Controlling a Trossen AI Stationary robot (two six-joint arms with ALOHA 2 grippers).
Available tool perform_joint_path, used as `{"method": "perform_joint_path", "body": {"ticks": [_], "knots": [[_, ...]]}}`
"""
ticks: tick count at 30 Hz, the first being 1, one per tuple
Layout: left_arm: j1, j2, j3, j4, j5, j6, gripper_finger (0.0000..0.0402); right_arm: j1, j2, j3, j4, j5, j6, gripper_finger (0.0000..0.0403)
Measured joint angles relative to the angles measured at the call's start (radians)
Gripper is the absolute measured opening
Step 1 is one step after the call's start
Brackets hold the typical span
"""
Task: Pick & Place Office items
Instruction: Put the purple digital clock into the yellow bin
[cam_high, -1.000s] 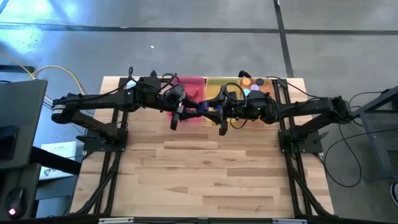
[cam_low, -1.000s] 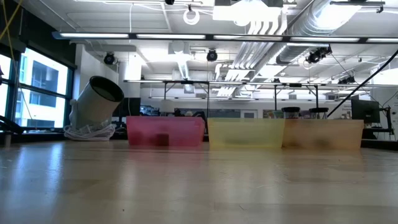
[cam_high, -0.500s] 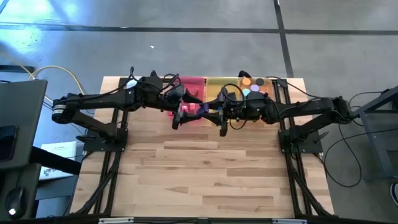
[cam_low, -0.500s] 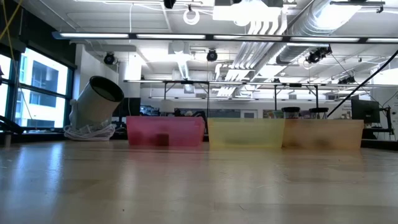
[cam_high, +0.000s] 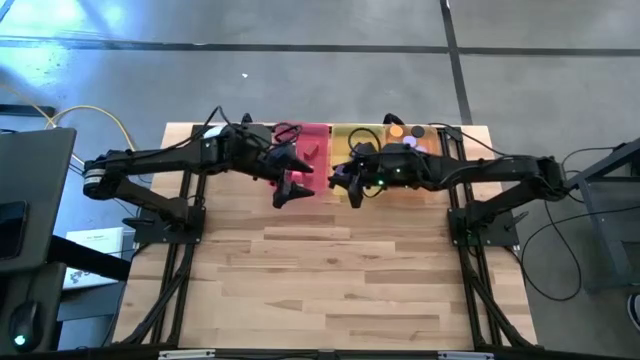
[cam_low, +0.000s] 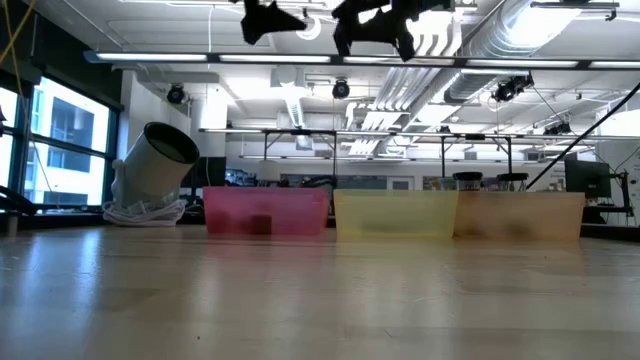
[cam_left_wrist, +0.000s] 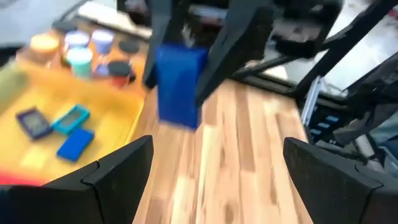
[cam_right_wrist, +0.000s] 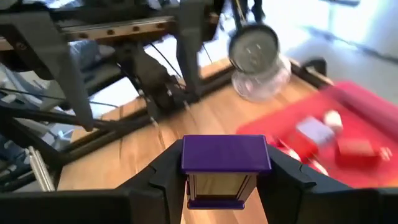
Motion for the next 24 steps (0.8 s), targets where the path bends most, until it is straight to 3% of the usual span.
{"method": "perform_joint_path", "body": {"ticks": [12, 24], "knots": [[0.023, -0.026, 0.000, -0.213, -0.022, -0.002, 0.0351, -0.149, 0.002, 0.073, -0.432, -0.016, 0.154, 0.0146], [0.041, -0.035, 0.000, -0.233, -0.025, -0.001, 0.0352, -0.279, 0.129, 0.076, -0.551, -0.152, 0.196, 0.0146]]}}
